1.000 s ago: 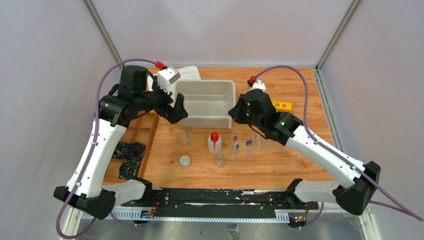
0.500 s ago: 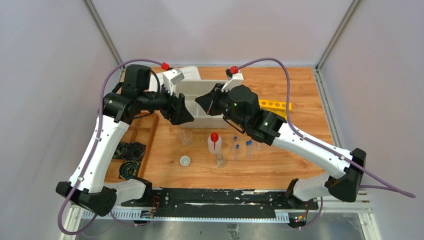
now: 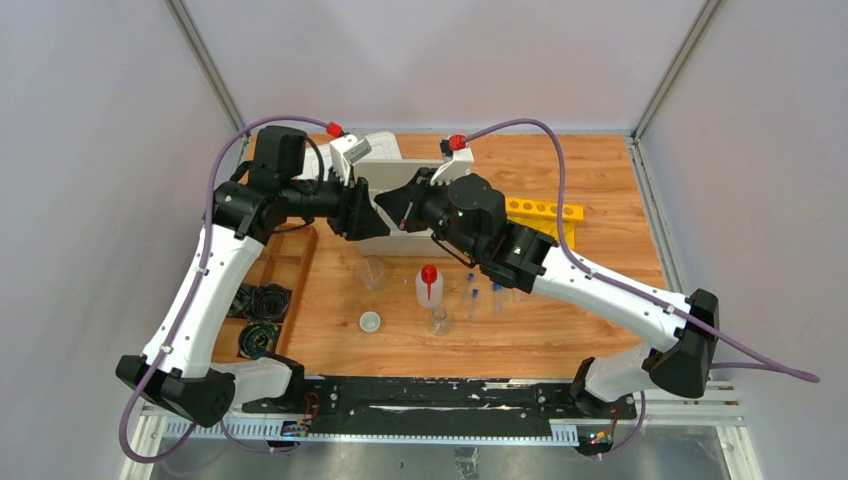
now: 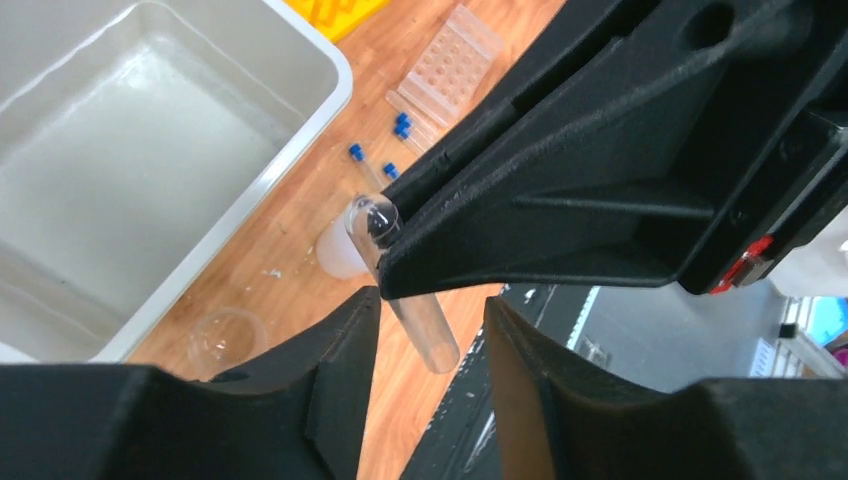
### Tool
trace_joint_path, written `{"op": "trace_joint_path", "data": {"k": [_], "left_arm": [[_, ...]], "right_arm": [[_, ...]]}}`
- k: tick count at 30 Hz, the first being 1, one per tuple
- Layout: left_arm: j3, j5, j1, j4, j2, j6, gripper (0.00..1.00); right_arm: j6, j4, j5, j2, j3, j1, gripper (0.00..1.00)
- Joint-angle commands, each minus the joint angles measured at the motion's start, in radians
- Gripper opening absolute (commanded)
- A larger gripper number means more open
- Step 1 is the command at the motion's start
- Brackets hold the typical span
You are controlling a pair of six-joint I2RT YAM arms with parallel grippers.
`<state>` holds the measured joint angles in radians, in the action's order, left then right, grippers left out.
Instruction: Organize the chemistry lab equipment
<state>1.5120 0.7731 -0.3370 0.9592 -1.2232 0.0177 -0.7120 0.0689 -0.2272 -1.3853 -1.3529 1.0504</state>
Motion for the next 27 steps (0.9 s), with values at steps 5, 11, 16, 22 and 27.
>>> {"op": "trace_joint_path", "data": {"k": [5, 11, 16, 22, 27], "left_arm": [[-0.026, 0.004, 0.009, -0.02, 0.006, -0.013, 0.23], [-0.032, 0.001, 0.012, -0.02, 0.013, 0.002, 0.1], [-0.051, 0.02, 0.012, -0.02, 0.041, 0.08, 0.06], [-0.093, 0.0, 0.012, -0.02, 0.109, 0.202, 0.03], [-0.127, 0.013, 0.011, -0.021, 0.153, 0.254, 0.03]], "right_arm": [[-0.002, 0.066, -0.033, 0.012, -0.012, 0.026, 0.0], [0.01, -0.013, -0.065, -0.002, -0.047, 0.031, 0.24], [0.048, -0.362, 0.026, -0.102, -0.276, -0.013, 0.51], [0.105, -0.516, 0.254, -0.143, -0.371, -0.036, 0.53], [0.101, -0.514, 0.301, -0.137, -0.38, -0.036, 0.47]]}}
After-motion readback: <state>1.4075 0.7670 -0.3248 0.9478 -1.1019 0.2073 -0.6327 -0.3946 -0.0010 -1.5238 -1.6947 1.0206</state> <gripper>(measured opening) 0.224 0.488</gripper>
